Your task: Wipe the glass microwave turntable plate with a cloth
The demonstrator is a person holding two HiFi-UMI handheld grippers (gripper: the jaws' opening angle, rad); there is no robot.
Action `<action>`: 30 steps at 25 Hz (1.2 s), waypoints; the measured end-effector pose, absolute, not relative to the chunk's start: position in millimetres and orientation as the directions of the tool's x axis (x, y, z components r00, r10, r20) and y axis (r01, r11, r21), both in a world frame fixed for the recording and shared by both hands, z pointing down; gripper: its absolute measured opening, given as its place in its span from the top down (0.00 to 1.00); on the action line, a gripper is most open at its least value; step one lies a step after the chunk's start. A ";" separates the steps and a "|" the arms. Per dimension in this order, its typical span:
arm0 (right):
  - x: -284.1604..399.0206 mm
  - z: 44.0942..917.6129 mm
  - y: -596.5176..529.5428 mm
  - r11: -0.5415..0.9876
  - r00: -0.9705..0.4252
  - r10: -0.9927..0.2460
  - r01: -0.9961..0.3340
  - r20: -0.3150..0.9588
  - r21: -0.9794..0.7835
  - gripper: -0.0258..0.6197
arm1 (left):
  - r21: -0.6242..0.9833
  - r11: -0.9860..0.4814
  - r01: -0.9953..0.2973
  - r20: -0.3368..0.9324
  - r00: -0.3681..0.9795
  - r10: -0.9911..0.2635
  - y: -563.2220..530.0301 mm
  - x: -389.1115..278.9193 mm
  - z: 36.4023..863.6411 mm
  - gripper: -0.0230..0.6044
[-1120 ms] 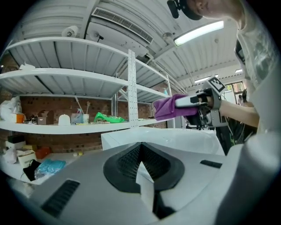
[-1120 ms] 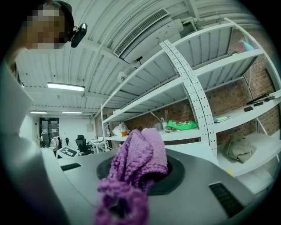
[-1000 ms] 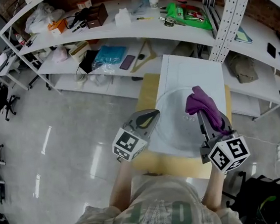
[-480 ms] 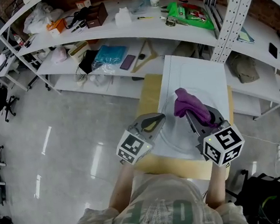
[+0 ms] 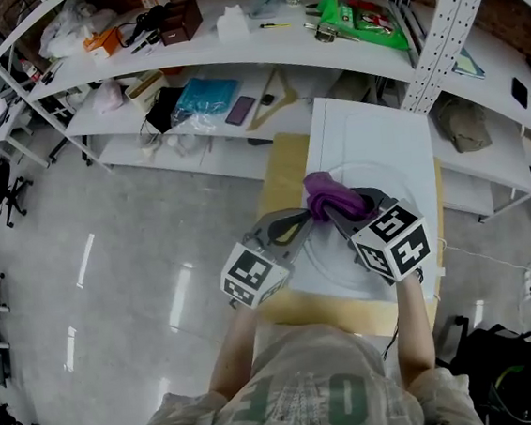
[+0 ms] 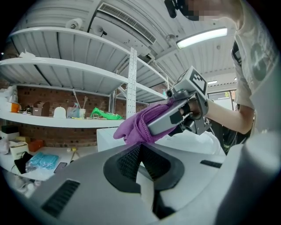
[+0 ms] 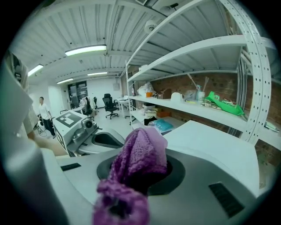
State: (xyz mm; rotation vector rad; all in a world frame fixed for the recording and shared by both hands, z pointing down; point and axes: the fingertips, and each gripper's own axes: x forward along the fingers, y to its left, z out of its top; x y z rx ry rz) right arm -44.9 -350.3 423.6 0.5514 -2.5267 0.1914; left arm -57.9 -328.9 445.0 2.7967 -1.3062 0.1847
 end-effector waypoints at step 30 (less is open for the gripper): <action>23.1 425.8 -425.5 0.766 -0.526 -0.554 -0.626 0.645 0.146 0.87 | -0.065 -0.585 -0.808 0.229 0.559 -0.797 -329.6 -58.0 450.3 0.96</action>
